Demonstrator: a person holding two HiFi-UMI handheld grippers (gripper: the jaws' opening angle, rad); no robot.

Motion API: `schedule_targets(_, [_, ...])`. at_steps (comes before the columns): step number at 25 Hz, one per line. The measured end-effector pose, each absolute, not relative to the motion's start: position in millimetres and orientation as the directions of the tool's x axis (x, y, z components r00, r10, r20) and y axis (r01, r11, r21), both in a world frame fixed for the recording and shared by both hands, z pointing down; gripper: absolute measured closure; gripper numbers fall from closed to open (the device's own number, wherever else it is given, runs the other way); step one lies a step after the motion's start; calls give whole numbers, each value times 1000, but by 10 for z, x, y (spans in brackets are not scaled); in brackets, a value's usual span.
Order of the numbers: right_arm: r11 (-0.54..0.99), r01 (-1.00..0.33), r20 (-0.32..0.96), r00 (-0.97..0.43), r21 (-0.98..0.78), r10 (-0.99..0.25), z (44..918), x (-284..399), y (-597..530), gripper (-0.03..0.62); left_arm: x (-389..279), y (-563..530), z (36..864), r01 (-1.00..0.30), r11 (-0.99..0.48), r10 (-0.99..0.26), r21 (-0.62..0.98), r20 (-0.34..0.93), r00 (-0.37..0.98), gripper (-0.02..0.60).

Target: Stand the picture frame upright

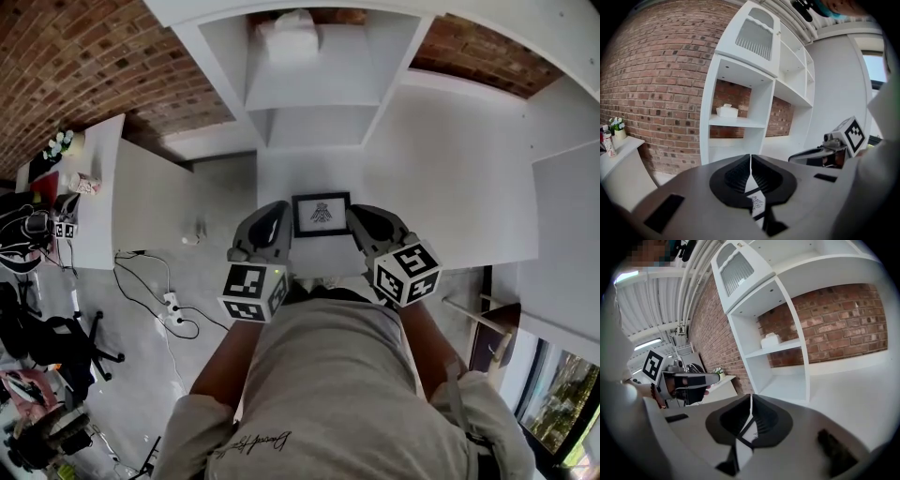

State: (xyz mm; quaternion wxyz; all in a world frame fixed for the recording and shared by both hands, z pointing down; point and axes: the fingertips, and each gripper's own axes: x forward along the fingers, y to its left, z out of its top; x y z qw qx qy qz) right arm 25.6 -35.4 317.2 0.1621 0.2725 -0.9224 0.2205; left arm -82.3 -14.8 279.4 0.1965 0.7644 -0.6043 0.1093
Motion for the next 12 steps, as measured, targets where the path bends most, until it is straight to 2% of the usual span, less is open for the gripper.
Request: schedule_targets(12, [699, -643, 462, -746, -314, -479, 3284, 201, -458, 565, -991, -195, 3053, -948, -256, -818, 189, 481, 316, 561])
